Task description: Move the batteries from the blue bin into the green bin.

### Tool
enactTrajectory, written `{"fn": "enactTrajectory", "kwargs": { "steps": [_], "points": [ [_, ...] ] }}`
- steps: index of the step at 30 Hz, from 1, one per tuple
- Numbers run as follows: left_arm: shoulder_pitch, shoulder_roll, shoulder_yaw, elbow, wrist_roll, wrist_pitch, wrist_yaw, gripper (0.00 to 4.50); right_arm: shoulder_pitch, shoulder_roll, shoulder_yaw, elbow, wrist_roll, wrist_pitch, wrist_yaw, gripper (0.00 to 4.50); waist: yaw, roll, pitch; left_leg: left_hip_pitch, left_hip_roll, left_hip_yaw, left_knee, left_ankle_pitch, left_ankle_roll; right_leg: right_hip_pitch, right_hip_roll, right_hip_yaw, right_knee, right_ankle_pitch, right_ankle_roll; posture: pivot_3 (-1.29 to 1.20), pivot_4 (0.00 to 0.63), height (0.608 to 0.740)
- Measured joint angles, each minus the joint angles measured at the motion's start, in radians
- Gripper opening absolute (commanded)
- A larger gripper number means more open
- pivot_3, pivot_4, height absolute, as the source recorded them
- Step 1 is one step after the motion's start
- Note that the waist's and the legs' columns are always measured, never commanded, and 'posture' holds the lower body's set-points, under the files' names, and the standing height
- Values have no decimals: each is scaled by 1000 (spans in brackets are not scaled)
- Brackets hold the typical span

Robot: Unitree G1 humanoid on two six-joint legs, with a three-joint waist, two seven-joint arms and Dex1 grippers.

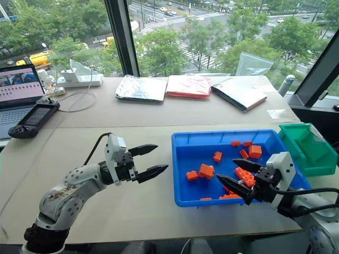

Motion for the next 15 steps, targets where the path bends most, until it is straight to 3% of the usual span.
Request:
{"fn": "enactTrajectory", "kwargs": {
  "steps": [8,15],
  "points": [
    [1,-26,10,6,-7,-42,-33,4500,19,-41,-23,21,-51,-5,16,4454,1,0,0,0,0,0,0,0,0,0,0,0,0,0,0,0,150,740],
    [35,-40,-16,56,29,-194,-129,4500,-10,-81,-69,59,-93,-2,-20,4454,0,0,0,0,-1,1,0,0,0,0,0,0,0,0,0,0,150,740]
  ]
}}
